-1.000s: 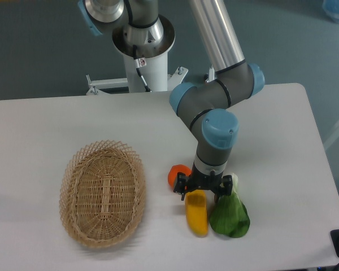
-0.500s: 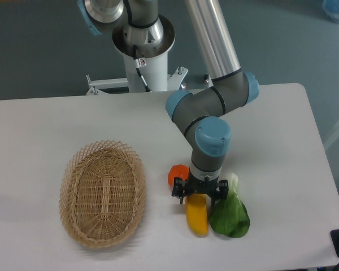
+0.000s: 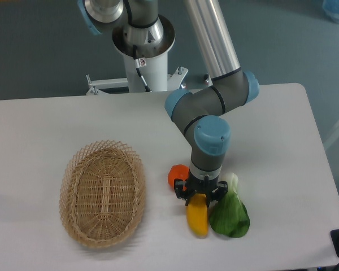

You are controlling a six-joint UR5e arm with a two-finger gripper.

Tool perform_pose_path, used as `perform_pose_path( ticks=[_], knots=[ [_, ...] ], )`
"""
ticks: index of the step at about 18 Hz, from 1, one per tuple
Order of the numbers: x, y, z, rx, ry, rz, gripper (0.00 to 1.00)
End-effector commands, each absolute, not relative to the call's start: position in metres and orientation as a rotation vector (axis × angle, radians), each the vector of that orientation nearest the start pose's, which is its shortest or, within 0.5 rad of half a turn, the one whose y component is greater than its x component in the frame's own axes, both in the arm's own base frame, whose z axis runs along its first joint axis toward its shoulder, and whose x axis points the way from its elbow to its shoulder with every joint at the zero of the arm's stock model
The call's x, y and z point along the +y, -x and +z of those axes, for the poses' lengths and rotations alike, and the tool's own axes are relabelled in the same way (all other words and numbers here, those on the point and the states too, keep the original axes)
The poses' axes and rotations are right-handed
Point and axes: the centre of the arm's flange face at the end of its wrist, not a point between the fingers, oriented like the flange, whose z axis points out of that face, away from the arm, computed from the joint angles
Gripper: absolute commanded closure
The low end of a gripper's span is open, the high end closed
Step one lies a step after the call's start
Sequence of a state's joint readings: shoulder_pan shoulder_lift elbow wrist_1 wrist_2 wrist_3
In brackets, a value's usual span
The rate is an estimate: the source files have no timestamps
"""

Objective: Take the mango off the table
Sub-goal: 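Lift the held yellow mango up off the table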

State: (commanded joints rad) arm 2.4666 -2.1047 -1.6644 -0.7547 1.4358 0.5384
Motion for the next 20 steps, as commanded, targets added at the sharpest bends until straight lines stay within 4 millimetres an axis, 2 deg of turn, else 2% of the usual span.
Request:
perform_pose_path(
  ticks=[3,6,10,12,14,20],
  knots=[
    [0.52,0.417,0.227,-0.492,2.861,0.047,0.46],
    [0.52,0.423,0.247,-0.491,2.839,0.092,0.45],
    [0.5,0.443,0.294,-0.523,2.785,0.198,0.45],
    [0.483,0.453,0.318,-0.45,2.78,0.249,0.44],
    [0.478,0.455,0.332,-0.438,2.766,0.267,0.44],
    [0.463,0.461,0.351,-0.323,2.77,0.323,0.44]
  ],
)
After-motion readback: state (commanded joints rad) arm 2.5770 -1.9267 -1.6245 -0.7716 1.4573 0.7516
